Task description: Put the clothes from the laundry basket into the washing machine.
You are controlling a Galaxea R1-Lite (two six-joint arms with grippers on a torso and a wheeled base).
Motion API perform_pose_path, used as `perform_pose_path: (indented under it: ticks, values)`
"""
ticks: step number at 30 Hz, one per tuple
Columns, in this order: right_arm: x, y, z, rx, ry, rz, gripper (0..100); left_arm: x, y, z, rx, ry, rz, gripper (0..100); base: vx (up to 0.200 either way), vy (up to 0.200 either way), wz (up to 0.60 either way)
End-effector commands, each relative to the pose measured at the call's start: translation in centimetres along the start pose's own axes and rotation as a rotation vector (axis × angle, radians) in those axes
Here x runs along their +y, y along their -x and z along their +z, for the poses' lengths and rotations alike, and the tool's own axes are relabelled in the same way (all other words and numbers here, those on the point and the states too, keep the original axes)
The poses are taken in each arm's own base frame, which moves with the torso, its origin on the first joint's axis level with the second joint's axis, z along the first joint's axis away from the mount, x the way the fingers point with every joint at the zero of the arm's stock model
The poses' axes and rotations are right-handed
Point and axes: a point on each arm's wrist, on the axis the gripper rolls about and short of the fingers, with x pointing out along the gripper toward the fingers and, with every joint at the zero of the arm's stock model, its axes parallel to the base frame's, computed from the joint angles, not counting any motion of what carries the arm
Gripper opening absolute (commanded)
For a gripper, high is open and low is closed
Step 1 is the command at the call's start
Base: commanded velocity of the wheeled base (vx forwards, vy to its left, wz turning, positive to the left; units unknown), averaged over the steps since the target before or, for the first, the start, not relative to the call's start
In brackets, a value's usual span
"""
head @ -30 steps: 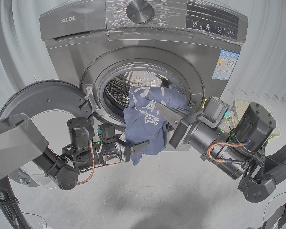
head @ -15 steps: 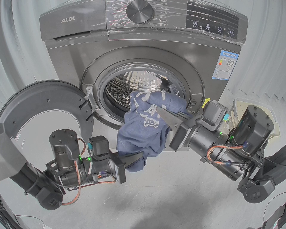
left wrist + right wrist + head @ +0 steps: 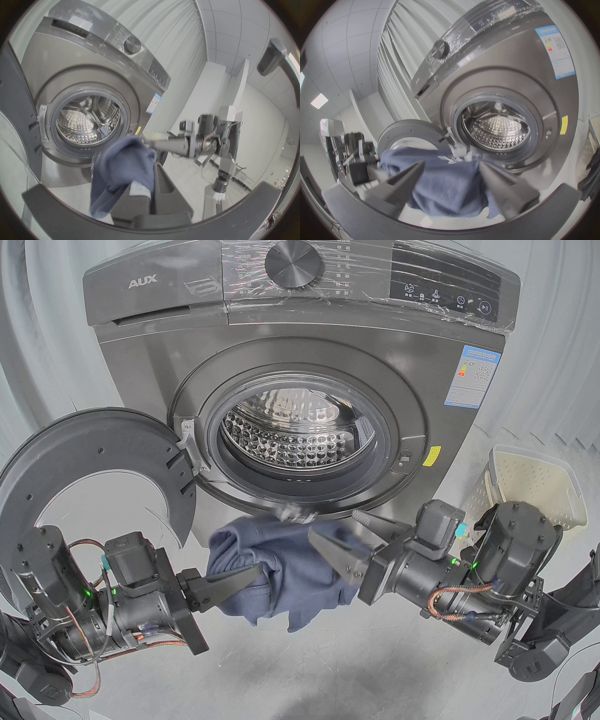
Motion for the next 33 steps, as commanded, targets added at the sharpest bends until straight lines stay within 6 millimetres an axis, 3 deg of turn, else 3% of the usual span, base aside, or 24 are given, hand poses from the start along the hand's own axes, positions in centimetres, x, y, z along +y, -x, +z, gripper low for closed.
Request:
perform_pose_path:
  ticks: [1, 12, 33]
  values:
    - [-0.5, 1.0, -2.8, 0.121, 0.008, -0.019, 100, -0.6, 0.7, 2.5, -0.118, -0.018, -0.016, 0, 0.0, 0.0, 0.0]
    - [-1.1, 1.3, -4.7, 0.198, 0.019, -0.04, 100, 0.5, -0.5, 3.0, -0.136, 0.013, 0.014, 0, 0.0, 0.0, 0.0]
    - [-1.9, 1.1, -4.4, 0.188, 0.043, -0.064, 100, 0.5, -0.5, 3.1, -0.159, 0.008, 0.02, 0, 0.0, 0.0, 0.0]
